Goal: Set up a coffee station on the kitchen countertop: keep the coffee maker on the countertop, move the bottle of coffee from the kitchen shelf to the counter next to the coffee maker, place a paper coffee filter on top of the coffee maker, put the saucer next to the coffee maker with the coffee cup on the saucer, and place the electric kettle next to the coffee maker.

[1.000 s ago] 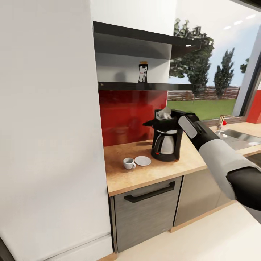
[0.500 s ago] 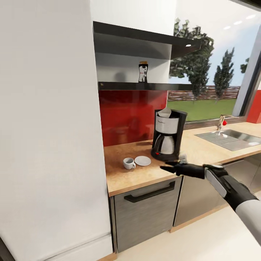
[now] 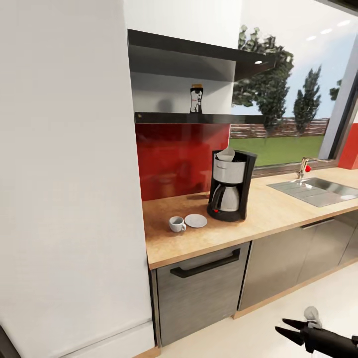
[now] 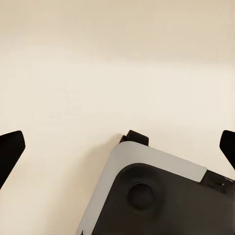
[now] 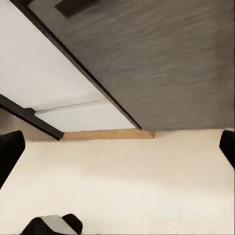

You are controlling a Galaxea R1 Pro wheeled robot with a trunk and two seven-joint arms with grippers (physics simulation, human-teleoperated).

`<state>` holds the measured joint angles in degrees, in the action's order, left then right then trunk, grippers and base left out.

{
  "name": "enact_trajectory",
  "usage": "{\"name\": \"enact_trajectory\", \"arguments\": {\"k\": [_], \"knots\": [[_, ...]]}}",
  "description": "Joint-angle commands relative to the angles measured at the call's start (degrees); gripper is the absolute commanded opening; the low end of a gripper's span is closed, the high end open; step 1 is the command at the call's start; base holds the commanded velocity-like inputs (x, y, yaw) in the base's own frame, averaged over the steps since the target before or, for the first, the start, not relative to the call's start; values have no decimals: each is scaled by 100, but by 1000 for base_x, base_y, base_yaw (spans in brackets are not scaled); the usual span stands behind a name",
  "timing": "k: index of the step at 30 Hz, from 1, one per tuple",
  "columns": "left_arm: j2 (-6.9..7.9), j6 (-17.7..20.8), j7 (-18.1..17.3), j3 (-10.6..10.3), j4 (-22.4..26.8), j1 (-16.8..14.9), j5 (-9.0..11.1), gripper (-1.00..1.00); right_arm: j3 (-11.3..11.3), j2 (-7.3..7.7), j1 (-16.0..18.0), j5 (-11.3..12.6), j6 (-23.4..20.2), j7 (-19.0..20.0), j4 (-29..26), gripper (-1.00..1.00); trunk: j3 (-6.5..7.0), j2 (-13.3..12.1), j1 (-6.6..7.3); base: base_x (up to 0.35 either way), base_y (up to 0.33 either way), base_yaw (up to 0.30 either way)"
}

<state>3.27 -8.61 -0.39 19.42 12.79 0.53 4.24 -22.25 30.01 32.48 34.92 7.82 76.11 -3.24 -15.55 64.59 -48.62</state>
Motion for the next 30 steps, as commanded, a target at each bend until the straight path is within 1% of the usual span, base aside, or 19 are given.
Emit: {"name": "enact_trajectory", "arguments": {"k": [1,2,3,4,5,6,7,8,12,21,25,30], "knots": [[0,-9,-4,-10,4,0,43,100,11,13,-38,33,159,-9,103,100,-5,4,0,0,0,0],[-1,-9,-4,-10,4,0,43,100,11,31,-114,33,234,-39,207,100,-5,4,0,0,0,0],[-1,-9,-5,-9,4,0,43,100,14,71,-309,39,346,-165,357,100,-5,4,0,0,0,0],[-1,-9,-2,-9,4,0,42,100,16,109,-486,46,418,-385,453,100,-5,4,0,0,0,0],[-1,-9,-1,-9,4,0,42,100,16,127,-552,49,443,-508,487,100,-5,4,0,0,0,0],[-2,-9,-2,-8,1,0,42,100,19,156,-649,53,480,-754,536,100,-5,4,0,0,0,0],[-3,-9,-3,-8,0,0,42,100,19,166,-684,54,493,-869,553,100,-5,4,0,0,0,0],[-8,-9,-3,-8,-3,0,42,100,21,192,-766,57,524,-1189,595,100,-5,4,0,0,0,0],[-10,-9,-3,-8,-4,0,40,100,25,210,-808,59,525,-1325,613,100,-5,4,0,0,0,0],[-10,-9,-5,-8,-107,0,41,100,28,216,-822,59,513,-1367,614,100,-5,4,0,0,0,0],[-16,-9,-3,-15,-117,0,42,100,28,216,-823,59,517,-1399,614,100,-5,4,0,0,-220,6],[-27,-9,-2,-17,-119,0,39,100,28,216,-823,59,519,-1422,615,100,-5,4,0,0,-69,214]]}}
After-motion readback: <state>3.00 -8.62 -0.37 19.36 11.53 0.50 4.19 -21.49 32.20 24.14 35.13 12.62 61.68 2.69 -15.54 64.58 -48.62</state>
